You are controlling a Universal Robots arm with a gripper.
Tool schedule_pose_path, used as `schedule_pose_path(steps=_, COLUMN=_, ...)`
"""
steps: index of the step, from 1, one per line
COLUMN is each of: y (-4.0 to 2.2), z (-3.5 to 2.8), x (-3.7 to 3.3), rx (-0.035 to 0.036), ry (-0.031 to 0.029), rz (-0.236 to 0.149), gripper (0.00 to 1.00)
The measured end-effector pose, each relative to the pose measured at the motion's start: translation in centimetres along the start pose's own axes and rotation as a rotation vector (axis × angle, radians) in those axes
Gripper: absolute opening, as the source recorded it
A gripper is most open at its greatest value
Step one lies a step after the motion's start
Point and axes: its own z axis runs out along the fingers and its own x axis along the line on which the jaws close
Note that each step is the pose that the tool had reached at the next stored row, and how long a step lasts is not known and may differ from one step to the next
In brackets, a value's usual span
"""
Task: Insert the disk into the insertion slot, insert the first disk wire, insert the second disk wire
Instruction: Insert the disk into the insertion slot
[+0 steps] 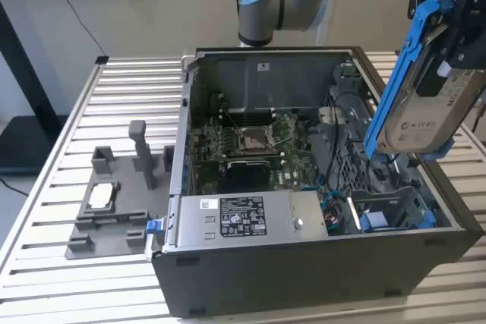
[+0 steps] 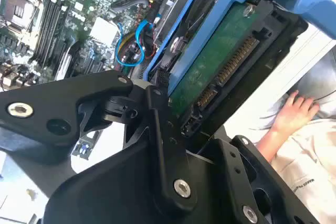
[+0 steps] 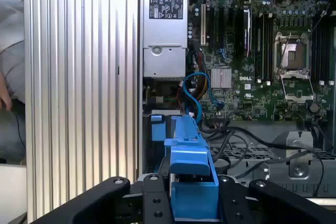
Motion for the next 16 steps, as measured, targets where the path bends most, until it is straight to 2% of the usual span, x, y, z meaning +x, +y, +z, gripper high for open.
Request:
schedule_pose_path(steps=12, y=0.00, z=0.02, x=0.00, rx=0.0000, ry=0.0001, rz=0.000, gripper=0.33)
schedule_pose_path(steps=16, y=-0.02, z=0.39, x=0.02, rx=0.0003, ry=0.0004, rz=0.000, gripper=0.33)
